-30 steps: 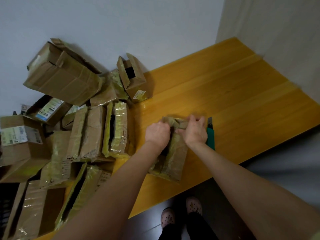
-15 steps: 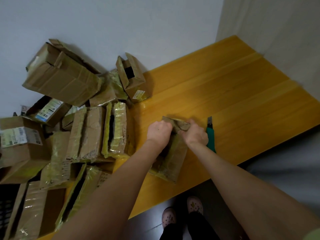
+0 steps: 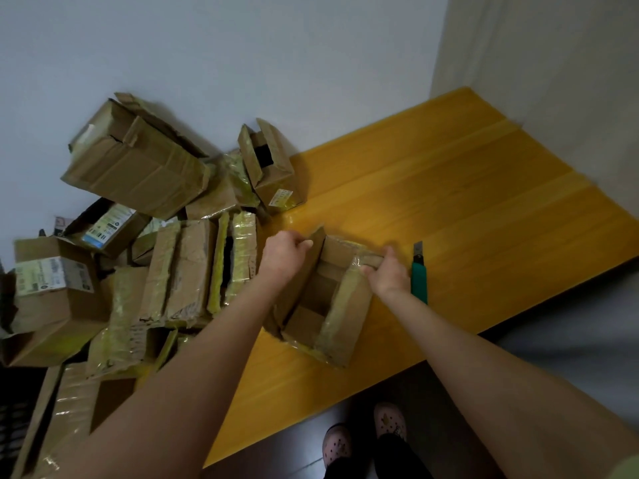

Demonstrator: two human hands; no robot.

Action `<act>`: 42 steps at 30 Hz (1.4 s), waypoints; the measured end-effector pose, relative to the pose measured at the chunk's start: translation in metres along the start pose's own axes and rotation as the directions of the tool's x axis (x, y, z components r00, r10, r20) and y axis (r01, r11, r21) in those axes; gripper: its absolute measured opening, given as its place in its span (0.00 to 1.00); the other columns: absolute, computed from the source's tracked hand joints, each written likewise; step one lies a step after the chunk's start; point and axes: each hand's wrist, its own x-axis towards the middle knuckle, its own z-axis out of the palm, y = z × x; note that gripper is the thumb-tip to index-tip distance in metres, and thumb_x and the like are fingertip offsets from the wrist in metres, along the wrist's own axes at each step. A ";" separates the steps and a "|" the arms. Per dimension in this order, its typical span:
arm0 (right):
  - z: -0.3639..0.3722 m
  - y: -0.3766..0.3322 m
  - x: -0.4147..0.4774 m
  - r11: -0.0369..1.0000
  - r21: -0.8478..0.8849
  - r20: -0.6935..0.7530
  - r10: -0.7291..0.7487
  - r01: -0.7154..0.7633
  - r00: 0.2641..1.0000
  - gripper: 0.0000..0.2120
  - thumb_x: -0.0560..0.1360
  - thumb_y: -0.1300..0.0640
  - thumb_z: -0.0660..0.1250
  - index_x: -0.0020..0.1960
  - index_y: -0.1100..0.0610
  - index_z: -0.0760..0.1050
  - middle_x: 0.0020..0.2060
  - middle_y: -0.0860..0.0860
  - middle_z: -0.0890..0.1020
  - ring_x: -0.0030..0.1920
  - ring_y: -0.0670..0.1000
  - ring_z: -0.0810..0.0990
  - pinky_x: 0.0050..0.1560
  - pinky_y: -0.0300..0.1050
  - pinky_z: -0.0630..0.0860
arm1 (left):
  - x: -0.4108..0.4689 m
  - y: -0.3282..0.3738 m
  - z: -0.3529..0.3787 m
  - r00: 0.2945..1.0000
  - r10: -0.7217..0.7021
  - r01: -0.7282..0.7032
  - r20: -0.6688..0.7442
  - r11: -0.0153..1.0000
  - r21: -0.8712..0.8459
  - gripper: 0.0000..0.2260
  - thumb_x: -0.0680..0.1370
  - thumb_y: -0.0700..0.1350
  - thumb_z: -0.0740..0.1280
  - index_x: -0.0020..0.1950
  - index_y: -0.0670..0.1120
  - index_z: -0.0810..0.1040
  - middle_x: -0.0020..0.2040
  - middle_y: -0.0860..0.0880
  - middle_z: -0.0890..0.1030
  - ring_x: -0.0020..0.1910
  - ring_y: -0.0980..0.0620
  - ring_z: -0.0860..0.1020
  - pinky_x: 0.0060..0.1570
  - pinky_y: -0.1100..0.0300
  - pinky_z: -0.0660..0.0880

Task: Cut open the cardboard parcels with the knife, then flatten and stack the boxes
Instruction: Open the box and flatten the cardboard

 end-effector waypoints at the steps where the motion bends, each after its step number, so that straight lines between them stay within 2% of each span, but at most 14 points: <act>1: -0.001 -0.003 0.000 1.000 0.025 0.007 0.016 -0.017 1.000 0.33 0.79 0.50 0.65 0.77 0.55 0.53 0.64 0.58 0.75 0.62 0.60 0.75 0.54 0.50 0.74 | -0.002 -0.003 0.001 0.999 -0.047 0.047 -0.007 0.998 -0.029 0.14 0.82 0.48 0.62 0.63 0.42 0.78 0.48 0.46 0.80 0.46 0.50 0.78 0.46 0.58 0.75; 5: -0.001 -0.015 -0.009 0.991 -0.032 0.086 0.129 -0.127 0.988 0.47 0.73 0.35 0.65 0.79 0.55 0.43 0.70 0.58 0.69 0.66 0.62 0.72 0.57 0.55 0.73 | -0.010 -0.002 -0.003 0.995 -0.081 0.075 -0.055 0.992 -0.104 0.12 0.83 0.47 0.59 0.58 0.43 0.79 0.44 0.46 0.80 0.42 0.49 0.78 0.43 0.55 0.77; 9: 0.005 -0.023 -0.024 0.984 -0.049 0.048 0.171 -0.169 0.984 0.59 0.66 0.34 0.72 0.78 0.57 0.39 0.75 0.58 0.61 0.70 0.62 0.67 0.62 0.57 0.71 | -0.022 0.016 -0.010 0.992 -0.082 0.060 -0.096 0.977 -0.206 0.14 0.83 0.47 0.57 0.64 0.44 0.76 0.54 0.46 0.79 0.54 0.48 0.78 0.55 0.54 0.73; 13: -0.005 -0.031 -0.031 0.990 -0.035 0.041 0.139 -0.137 0.989 0.47 0.76 0.45 0.67 0.78 0.58 0.38 0.73 0.59 0.65 0.68 0.61 0.70 0.61 0.54 0.72 | -0.027 0.020 -0.023 0.987 -0.092 0.051 -0.135 0.959 -0.279 0.14 0.83 0.47 0.57 0.66 0.44 0.75 0.58 0.46 0.79 0.60 0.48 0.76 0.60 0.52 0.72; 16: -0.015 -0.037 -0.032 0.995 0.093 0.071 0.013 -0.019 0.997 0.26 0.80 0.54 0.61 0.75 0.58 0.58 0.62 0.57 0.75 0.57 0.58 0.76 0.53 0.48 0.74 | -0.027 0.017 -0.035 0.974 -0.113 0.049 -0.198 0.951 -0.304 0.14 0.84 0.46 0.57 0.66 0.43 0.75 0.60 0.45 0.79 0.61 0.47 0.76 0.60 0.52 0.71; 19: -0.022 -0.035 -0.034 0.970 0.242 0.043 -0.039 0.028 0.998 0.10 0.81 0.59 0.57 0.59 0.59 0.72 0.47 0.56 0.77 0.43 0.55 0.75 0.43 0.51 0.74 | -0.029 0.015 -0.046 0.962 -0.135 0.039 -0.237 0.927 -0.372 0.14 0.84 0.44 0.57 0.65 0.43 0.75 0.59 0.45 0.78 0.59 0.48 0.75 0.55 0.57 0.69; 23: -0.029 -0.032 -0.039 0.930 0.367 0.024 -0.021 0.011 0.999 0.12 0.82 0.59 0.57 0.61 0.59 0.74 0.54 0.58 0.79 0.49 0.57 0.79 0.55 0.58 0.78 | -0.028 0.015 -0.055 0.946 -0.150 0.024 -0.286 0.915 -0.402 0.13 0.83 0.46 0.57 0.64 0.45 0.76 0.58 0.45 0.79 0.56 0.48 0.76 0.53 0.56 0.69; 31: -0.039 -0.036 -0.046 0.971 0.238 -0.155 0.014 0.023 0.988 0.19 0.83 0.56 0.56 0.72 0.62 0.66 0.63 0.55 0.75 0.59 0.58 0.75 0.54 0.51 0.73 | -0.027 0.012 -0.057 0.953 -0.215 0.074 -0.212 0.847 -0.526 0.16 0.83 0.47 0.58 0.67 0.42 0.75 0.61 0.43 0.79 0.59 0.46 0.75 0.61 0.51 0.70; 32: -0.040 -0.038 -0.047 0.984 0.176 -0.183 0.004 0.029 0.983 0.18 0.83 0.56 0.55 0.71 0.62 0.68 0.64 0.56 0.75 0.60 0.59 0.75 0.55 0.51 0.74 | -0.029 0.013 -0.057 0.966 -0.198 0.082 -0.169 0.848 -0.523 0.16 0.83 0.48 0.58 0.67 0.43 0.75 0.61 0.43 0.78 0.58 0.46 0.75 0.61 0.50 0.71; 34: -0.042 -0.040 -0.044 0.996 0.050 -0.226 -0.065 0.078 0.972 0.13 0.83 0.55 0.55 0.54 0.61 0.76 0.47 0.56 0.78 0.44 0.56 0.78 0.41 0.49 0.73 | -0.032 0.012 -0.055 0.989 -0.143 0.097 -0.046 0.843 -0.529 0.20 0.81 0.51 0.63 0.68 0.42 0.73 0.62 0.43 0.78 0.60 0.44 0.76 0.62 0.46 0.73; 36: -0.044 -0.044 -0.043 0.992 -0.009 -0.246 -0.126 0.128 0.961 0.16 0.83 0.53 0.57 0.41 0.59 0.72 0.36 0.53 0.74 0.34 0.52 0.73 0.35 0.45 0.69 | -0.036 0.011 -0.051 0.990 -0.113 0.142 0.087 0.814 -0.563 0.21 0.78 0.49 0.68 0.68 0.42 0.71 0.61 0.44 0.77 0.59 0.43 0.77 0.61 0.45 0.74; 38: -0.048 -0.047 -0.043 0.984 0.028 -0.161 -0.169 0.175 0.972 0.16 0.80 0.47 0.61 0.55 0.60 0.76 0.48 0.56 0.79 0.48 0.56 0.78 0.46 0.48 0.74 | -0.038 0.011 -0.046 0.980 -0.137 0.194 0.142 0.782 -0.592 0.18 0.79 0.45 0.66 0.68 0.43 0.71 0.61 0.43 0.78 0.58 0.44 0.77 0.60 0.46 0.75; 40: -0.050 -0.046 -0.044 0.979 0.104 -0.076 -0.170 0.177 0.983 0.28 0.77 0.43 0.65 0.71 0.58 0.68 0.66 0.56 0.73 0.65 0.58 0.72 0.60 0.52 0.71 | -0.038 0.010 -0.039 0.977 -0.178 0.213 0.119 0.756 -0.618 0.15 0.81 0.43 0.64 0.67 0.44 0.72 0.61 0.42 0.78 0.59 0.43 0.77 0.61 0.44 0.75; 42: -0.047 -0.038 -0.044 0.983 0.104 -0.012 -0.152 0.152 0.988 0.37 0.74 0.43 0.69 0.76 0.56 0.59 0.73 0.55 0.66 0.72 0.58 0.65 0.66 0.54 0.67 | -0.037 0.007 -0.031 0.972 -0.213 0.224 0.096 0.728 -0.648 0.15 0.81 0.43 0.62 0.68 0.44 0.71 0.62 0.42 0.77 0.60 0.42 0.76 0.62 0.43 0.74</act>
